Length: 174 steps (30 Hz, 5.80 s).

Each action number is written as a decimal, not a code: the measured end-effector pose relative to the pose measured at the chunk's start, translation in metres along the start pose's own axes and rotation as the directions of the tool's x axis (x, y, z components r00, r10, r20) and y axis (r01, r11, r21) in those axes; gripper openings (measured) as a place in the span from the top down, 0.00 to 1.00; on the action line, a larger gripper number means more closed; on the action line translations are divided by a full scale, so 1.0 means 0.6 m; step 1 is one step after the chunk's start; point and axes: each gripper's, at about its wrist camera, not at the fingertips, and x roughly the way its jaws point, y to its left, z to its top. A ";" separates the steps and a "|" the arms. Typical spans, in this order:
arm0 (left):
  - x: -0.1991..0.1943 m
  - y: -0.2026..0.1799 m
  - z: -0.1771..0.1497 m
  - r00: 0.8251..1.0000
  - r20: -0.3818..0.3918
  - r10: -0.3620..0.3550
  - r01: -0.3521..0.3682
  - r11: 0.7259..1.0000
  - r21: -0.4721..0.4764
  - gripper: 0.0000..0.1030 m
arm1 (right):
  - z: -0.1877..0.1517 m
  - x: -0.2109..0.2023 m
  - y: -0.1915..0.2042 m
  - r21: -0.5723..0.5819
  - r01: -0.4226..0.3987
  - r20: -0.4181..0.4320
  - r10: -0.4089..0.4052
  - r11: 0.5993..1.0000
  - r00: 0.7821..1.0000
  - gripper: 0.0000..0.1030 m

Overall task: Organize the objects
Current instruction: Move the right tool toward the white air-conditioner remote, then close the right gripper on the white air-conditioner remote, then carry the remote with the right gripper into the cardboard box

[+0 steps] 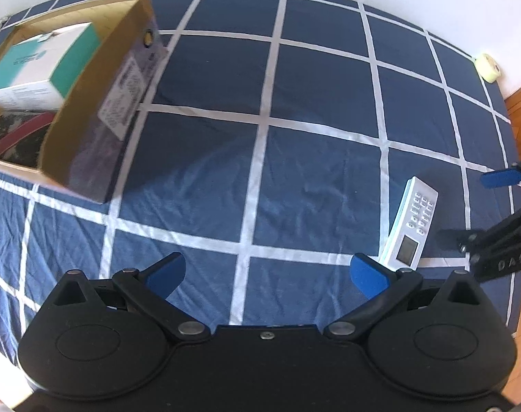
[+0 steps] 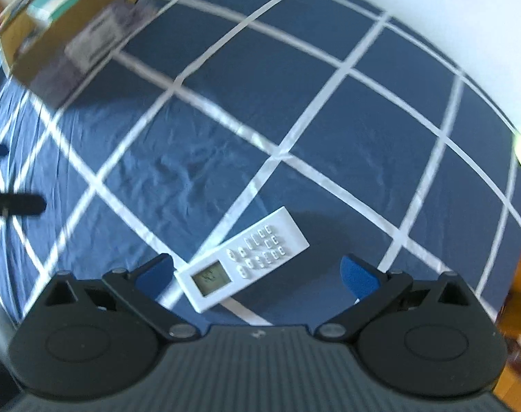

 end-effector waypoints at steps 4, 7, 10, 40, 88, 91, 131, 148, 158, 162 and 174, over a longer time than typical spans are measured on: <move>0.024 -0.014 0.014 1.000 -0.024 0.006 -0.006 1.000 0.001 0.00 | 0.014 0.033 -0.008 -0.139 -0.047 -0.064 0.038 0.989 0.997 0.02; 0.041 -0.019 0.023 0.999 -0.040 0.011 -0.012 1.000 -0.010 0.00 | 0.026 0.058 -0.015 -0.201 -0.053 -0.104 0.032 0.978 0.994 0.03; 0.053 -0.018 0.029 0.998 -0.057 0.023 -0.024 0.999 -0.029 0.00 | 0.036 0.078 -0.023 -0.233 -0.093 -0.137 0.062 0.968 0.989 0.03; 0.078 0.002 0.016 0.995 -0.095 -0.006 -0.001 0.997 -0.074 0.00 | 0.029 0.119 -0.044 -0.061 -0.181 -0.238 0.162 0.982 0.958 0.34; 0.171 -0.060 -0.022 0.971 -0.168 -0.171 0.171 0.985 -0.015 0.06 | -0.127 0.095 0.009 0.679 -0.088 0.038 0.084 0.729 0.996 0.35; 0.177 -0.061 -0.014 0.966 -0.175 -0.190 0.188 0.982 -0.026 0.10 | -0.127 0.095 0.008 0.681 -0.090 0.040 0.086 0.727 0.995 0.35; 0.082 -0.062 0.013 0.981 -0.112 -0.159 0.163 0.986 0.033 0.33 | -0.078 0.035 0.044 0.654 -0.142 0.115 0.088 0.743 0.990 0.36; -0.008 0.053 0.042 0.993 0.001 -0.122 0.122 0.992 0.017 0.34 | 0.052 -0.022 0.136 0.562 -0.191 0.191 0.098 0.805 0.977 0.36; -0.057 0.162 0.070 0.991 0.052 -0.125 0.122 0.991 0.057 0.34 | 0.145 -0.045 0.226 0.549 -0.186 0.227 0.069 0.815 0.972 0.36; -0.079 0.212 0.082 0.989 0.072 -0.131 0.125 0.989 0.085 0.34 | 0.184 -0.056 0.272 0.554 -0.186 0.243 0.056 0.812 0.968 0.36; -0.126 0.352 0.117 0.981 0.112 -0.159 0.137 0.974 0.179 0.34 | 0.291 -0.078 0.408 0.599 -0.179 0.288 -0.002 0.781 0.958 0.36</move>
